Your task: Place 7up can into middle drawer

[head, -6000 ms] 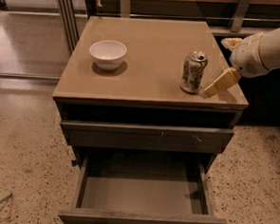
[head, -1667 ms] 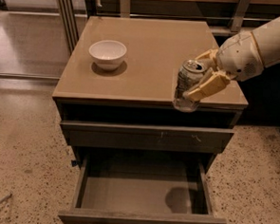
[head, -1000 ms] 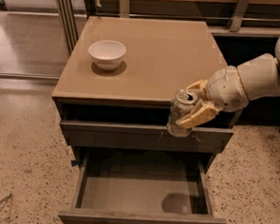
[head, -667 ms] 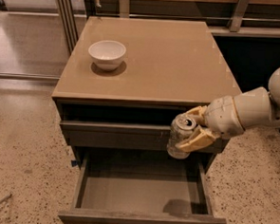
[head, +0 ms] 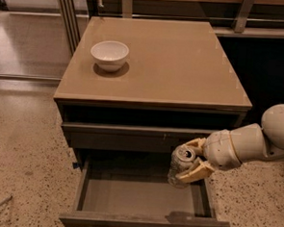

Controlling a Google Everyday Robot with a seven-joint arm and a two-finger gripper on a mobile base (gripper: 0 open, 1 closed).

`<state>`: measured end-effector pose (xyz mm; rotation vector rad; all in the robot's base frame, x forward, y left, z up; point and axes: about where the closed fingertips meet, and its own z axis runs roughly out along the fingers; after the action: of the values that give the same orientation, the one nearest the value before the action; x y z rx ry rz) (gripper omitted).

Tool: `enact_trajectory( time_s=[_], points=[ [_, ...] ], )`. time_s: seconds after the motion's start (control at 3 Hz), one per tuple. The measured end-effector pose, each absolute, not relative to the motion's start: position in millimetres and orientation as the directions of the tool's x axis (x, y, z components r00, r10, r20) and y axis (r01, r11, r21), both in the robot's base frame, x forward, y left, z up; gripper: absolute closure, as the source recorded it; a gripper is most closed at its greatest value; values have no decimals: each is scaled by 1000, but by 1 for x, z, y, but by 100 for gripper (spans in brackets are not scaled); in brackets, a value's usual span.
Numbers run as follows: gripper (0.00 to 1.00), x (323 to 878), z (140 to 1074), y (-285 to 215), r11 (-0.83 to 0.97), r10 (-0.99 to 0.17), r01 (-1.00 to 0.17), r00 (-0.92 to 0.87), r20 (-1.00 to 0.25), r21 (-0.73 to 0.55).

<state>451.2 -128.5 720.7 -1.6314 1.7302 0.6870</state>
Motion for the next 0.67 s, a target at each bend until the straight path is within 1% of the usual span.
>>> enact_trajectory(
  time_s=[0.33,0.67],
  points=[
    [100,450,699,-132,57,-682,-993,38,-730,-104],
    [100,450,646,-136,11,-702,-981,130,-700,-194]
  ],
)
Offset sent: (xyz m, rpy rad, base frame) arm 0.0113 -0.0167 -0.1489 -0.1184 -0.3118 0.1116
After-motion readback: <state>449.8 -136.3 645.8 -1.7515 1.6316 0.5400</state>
